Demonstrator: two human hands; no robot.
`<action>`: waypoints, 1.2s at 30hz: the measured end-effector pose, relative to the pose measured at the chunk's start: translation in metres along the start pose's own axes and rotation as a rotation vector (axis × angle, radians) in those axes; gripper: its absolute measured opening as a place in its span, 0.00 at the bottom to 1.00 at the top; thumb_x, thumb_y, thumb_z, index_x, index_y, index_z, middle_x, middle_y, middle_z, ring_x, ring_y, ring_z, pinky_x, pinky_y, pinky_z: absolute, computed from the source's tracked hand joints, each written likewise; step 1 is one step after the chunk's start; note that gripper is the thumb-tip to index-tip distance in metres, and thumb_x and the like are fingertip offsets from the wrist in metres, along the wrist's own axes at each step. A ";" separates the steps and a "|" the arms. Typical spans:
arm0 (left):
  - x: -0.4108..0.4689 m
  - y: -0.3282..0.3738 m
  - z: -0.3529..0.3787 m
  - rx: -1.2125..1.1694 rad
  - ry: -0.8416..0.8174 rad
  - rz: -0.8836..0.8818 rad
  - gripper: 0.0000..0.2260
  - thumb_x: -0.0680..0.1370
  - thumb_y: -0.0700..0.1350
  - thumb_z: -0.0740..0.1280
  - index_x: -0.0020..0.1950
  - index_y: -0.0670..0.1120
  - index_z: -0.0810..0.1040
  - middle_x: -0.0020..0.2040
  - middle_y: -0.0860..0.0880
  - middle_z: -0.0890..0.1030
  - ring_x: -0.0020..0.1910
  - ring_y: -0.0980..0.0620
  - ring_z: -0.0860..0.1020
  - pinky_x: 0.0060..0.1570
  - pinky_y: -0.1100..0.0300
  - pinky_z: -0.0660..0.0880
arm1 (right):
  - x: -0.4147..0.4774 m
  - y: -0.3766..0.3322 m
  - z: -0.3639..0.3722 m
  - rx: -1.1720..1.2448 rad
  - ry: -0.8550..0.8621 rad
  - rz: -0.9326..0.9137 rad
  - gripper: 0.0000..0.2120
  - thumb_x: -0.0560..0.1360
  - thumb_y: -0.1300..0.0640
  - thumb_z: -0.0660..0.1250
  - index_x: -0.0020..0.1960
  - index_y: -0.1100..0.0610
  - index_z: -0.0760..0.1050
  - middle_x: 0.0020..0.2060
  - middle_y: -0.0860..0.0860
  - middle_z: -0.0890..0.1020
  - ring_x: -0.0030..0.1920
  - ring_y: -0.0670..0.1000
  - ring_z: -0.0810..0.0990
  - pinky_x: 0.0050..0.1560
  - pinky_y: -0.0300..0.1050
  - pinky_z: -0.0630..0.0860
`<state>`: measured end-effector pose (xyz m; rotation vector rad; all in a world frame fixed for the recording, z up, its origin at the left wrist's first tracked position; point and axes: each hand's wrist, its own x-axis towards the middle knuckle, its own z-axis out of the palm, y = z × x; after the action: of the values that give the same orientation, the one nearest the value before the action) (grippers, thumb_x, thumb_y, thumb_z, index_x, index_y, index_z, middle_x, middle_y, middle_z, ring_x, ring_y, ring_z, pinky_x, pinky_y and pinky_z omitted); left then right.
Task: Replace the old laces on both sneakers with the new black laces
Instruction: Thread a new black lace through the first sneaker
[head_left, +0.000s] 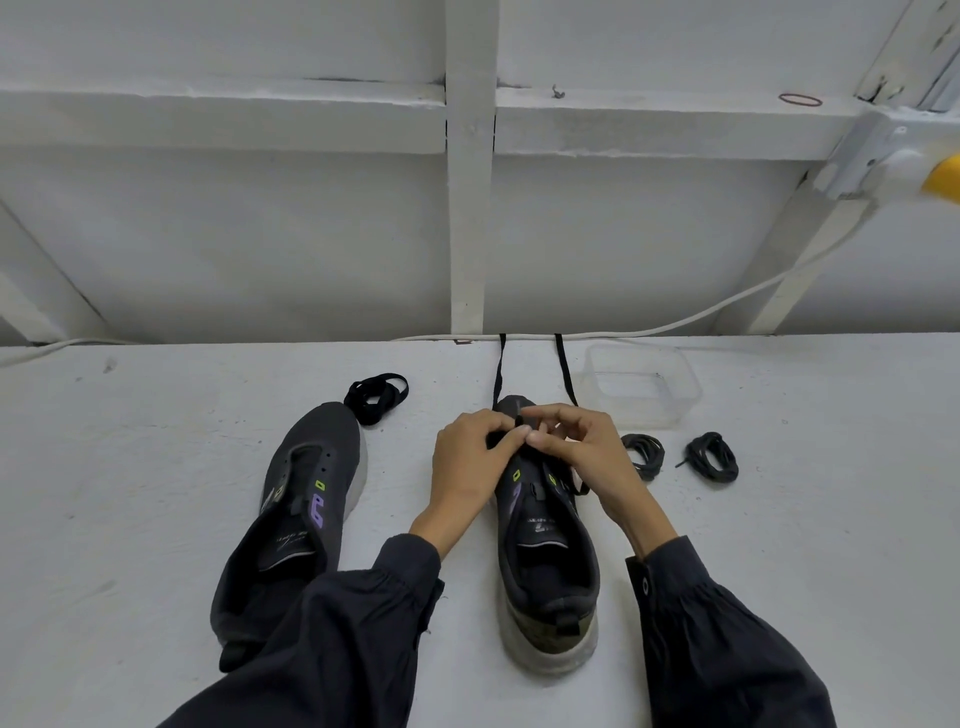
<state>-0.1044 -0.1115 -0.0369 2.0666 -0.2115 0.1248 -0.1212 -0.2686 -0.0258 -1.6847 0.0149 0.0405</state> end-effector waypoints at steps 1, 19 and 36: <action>0.000 -0.001 0.001 0.023 0.003 0.027 0.06 0.75 0.48 0.72 0.45 0.46 0.85 0.44 0.53 0.84 0.46 0.54 0.79 0.52 0.54 0.75 | 0.001 -0.001 0.000 -0.010 0.001 -0.009 0.09 0.73 0.63 0.73 0.52 0.55 0.84 0.37 0.50 0.80 0.40 0.48 0.76 0.47 0.38 0.77; 0.008 0.001 0.012 -0.172 -0.299 0.042 0.13 0.71 0.51 0.74 0.54 0.50 0.81 0.45 0.51 0.84 0.47 0.54 0.81 0.51 0.55 0.77 | 0.010 -0.016 -0.008 -0.500 0.044 -0.154 0.06 0.69 0.64 0.74 0.39 0.53 0.83 0.32 0.45 0.81 0.33 0.40 0.74 0.37 0.38 0.68; 0.005 -0.005 0.015 -0.117 -0.217 0.036 0.08 0.73 0.49 0.74 0.51 0.52 0.82 0.42 0.53 0.85 0.43 0.57 0.81 0.47 0.54 0.77 | 0.007 -0.035 0.006 -0.122 0.033 -0.082 0.07 0.72 0.74 0.67 0.39 0.65 0.80 0.33 0.56 0.80 0.33 0.45 0.78 0.38 0.34 0.75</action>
<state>-0.0989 -0.1227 -0.0475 1.9593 -0.3808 -0.0893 -0.1127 -0.2587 0.0075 -1.8060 -0.0326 -0.0488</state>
